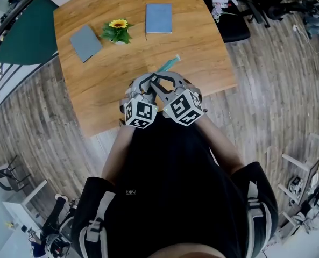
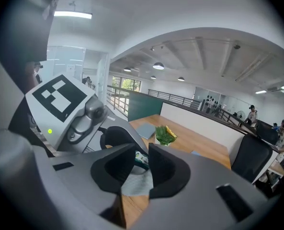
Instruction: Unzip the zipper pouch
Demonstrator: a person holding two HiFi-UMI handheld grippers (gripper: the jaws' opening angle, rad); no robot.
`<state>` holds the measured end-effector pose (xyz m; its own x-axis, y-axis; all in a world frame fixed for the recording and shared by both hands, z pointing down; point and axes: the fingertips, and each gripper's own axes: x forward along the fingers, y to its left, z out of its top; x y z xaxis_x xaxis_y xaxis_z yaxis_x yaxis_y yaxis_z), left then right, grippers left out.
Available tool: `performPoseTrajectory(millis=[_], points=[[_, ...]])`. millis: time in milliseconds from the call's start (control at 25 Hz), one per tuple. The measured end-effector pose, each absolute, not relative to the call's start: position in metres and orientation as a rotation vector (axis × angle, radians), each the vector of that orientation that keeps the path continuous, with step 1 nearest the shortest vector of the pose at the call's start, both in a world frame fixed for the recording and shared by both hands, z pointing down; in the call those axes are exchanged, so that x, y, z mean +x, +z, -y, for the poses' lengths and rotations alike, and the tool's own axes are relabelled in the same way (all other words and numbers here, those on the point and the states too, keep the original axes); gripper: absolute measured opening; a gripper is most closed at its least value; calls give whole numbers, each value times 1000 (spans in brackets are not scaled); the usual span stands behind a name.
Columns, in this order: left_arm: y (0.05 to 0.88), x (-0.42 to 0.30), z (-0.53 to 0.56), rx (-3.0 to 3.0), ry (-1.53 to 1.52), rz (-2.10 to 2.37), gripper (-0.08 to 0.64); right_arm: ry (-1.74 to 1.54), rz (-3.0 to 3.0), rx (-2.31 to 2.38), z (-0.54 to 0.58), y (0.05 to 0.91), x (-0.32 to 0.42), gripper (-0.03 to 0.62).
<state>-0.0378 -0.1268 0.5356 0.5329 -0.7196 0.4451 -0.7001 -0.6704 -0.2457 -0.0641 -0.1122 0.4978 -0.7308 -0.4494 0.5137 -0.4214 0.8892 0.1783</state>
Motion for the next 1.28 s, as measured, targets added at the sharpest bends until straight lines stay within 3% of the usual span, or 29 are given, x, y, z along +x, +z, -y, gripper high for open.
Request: performPoseTrajectory(millis=[240, 520, 880, 1280], points=[[535, -39, 126, -2711, -813, -1262, 61, -42, 2490, 691, 120, 497, -49, 60], [536, -35, 125, -2674, -841, -1234, 63, 0, 2518, 646, 112, 497, -62, 129], [537, -34, 122, -2657, -848, -1209, 63, 21, 2540, 678, 118, 495, -59, 137], [537, -46, 121, -2656, -840, -1240, 63, 96, 2554, 695, 116, 499, -57, 75]])
